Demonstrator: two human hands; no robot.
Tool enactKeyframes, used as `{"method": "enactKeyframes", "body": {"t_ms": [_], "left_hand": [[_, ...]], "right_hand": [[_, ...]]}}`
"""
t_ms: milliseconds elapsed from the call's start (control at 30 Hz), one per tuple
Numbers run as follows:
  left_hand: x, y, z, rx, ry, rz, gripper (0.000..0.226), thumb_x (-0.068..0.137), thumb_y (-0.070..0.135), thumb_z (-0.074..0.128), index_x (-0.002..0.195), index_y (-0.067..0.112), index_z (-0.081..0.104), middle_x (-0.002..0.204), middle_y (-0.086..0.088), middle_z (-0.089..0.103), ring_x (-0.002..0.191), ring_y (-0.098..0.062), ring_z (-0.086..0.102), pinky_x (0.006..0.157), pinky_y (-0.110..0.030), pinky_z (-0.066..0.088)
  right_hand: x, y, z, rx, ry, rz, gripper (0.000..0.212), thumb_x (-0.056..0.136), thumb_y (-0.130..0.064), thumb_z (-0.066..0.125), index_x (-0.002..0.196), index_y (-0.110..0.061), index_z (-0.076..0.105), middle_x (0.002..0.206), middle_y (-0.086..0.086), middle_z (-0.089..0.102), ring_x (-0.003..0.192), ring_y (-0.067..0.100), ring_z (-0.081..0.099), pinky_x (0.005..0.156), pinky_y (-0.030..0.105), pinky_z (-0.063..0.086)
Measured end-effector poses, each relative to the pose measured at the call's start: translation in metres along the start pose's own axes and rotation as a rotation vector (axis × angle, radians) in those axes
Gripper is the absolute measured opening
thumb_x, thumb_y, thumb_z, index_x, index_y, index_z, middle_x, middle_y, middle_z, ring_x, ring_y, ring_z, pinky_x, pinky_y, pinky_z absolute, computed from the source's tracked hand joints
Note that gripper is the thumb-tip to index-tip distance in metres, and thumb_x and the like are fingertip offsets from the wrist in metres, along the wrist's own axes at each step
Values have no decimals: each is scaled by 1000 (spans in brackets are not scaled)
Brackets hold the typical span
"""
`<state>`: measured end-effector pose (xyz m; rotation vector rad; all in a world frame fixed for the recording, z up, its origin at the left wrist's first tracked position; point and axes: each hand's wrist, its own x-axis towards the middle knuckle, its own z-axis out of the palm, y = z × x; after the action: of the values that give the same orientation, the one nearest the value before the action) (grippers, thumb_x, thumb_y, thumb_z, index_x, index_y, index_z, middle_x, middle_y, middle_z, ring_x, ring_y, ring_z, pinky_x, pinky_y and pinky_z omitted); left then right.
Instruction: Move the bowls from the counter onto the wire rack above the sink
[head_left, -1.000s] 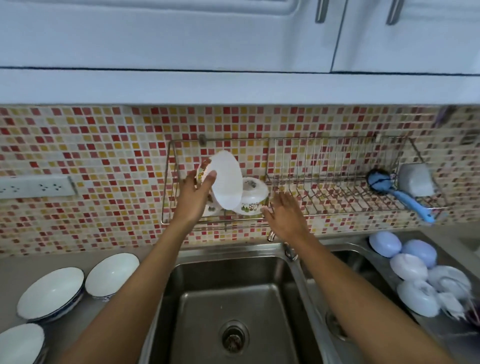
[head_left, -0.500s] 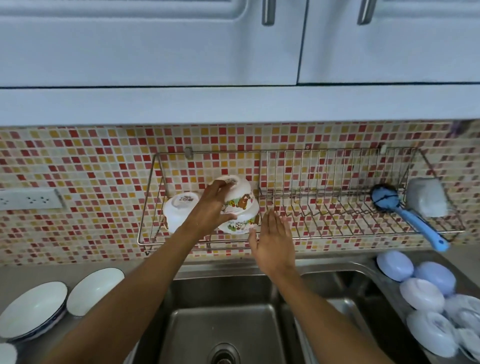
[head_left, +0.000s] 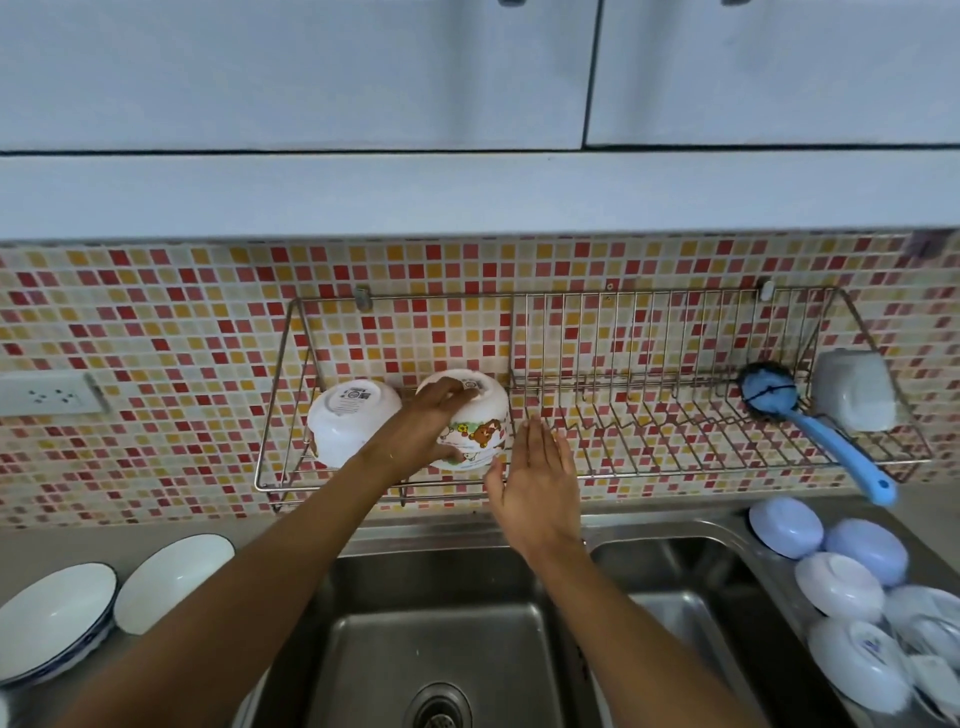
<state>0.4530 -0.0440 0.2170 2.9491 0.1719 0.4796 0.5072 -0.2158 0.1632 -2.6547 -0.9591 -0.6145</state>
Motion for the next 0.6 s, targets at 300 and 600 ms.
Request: {"method": "enactKeyframes", "body": {"t_ms": [300,600], "left_hand": [[-6,-3,7,-92,39,-38,86,74,26,79,145,24,30,154,-3,32,141,-24,28,114,-36,28],[7,-4,12,-108,42,1,70,82,41,68,143,24,39,153,-1,35,144,-25,24,118,-45,22]], "right_hand": [[0,-1,-1,3,2,11,65,95,-45,29,136,2,48,141,18,50,135,26,43,119,40,11],[0,-1,-3,-20,-20,8,64,95,-44,32,136,2,48,141,19,50,135,27,44,118,41,9]]}}
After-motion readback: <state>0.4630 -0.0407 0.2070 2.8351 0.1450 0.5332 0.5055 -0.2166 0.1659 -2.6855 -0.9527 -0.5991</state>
